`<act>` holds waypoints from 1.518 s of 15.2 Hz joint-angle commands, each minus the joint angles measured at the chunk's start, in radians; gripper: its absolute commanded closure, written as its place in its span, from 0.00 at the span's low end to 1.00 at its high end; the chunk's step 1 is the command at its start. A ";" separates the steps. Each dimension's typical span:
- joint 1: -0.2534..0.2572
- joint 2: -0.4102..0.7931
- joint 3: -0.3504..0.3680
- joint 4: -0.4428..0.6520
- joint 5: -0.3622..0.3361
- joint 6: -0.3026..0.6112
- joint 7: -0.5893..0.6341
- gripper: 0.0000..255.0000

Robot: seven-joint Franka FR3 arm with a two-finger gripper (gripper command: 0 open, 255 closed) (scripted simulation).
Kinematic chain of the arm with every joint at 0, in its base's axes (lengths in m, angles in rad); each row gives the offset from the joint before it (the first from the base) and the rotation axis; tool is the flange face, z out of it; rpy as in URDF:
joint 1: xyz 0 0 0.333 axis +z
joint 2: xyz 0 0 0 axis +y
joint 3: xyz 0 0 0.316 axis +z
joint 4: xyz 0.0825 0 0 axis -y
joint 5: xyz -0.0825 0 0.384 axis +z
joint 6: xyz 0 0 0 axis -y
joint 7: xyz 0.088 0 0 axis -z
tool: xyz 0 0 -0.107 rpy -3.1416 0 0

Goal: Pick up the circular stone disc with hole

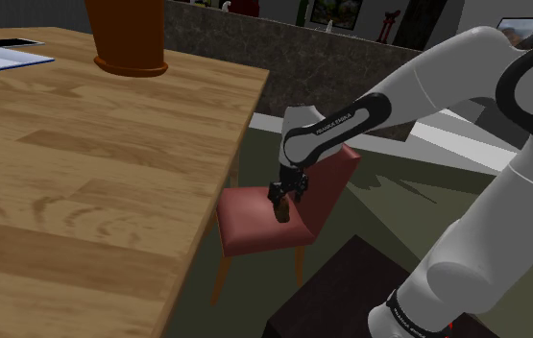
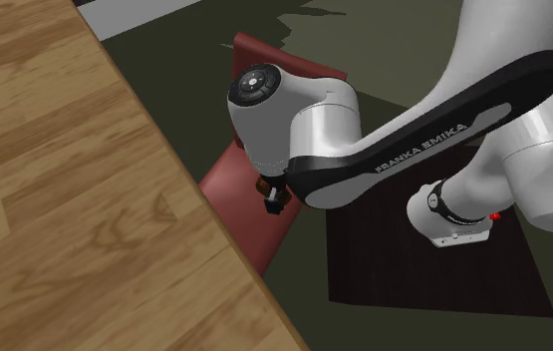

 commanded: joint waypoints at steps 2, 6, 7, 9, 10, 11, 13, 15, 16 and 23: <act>0.000 0.040 0.000 -0.011 -0.003 0.051 0.003 0.00; 0.000 0.040 0.000 -0.012 -0.003 0.052 0.002 1.00; 0.000 0.040 0.000 -0.012 -0.003 0.052 0.003 1.00; 0.000 0.040 0.000 -0.012 -0.003 0.052 0.002 1.00; 0.000 0.040 0.000 -0.012 -0.003 0.052 0.002 1.00; 0.000 0.040 0.000 -0.012 -0.003 0.052 0.002 1.00; 0.000 0.040 0.000 -0.012 -0.003 0.053 0.003 1.00; 0.000 0.028 0.000 -0.008 -0.002 0.037 0.002 1.00; 0.000 0.017 0.000 -0.005 -0.001 0.023 0.002 1.00; 0.001 -0.054 0.000 0.023 0.004 -0.077 -0.002 1.00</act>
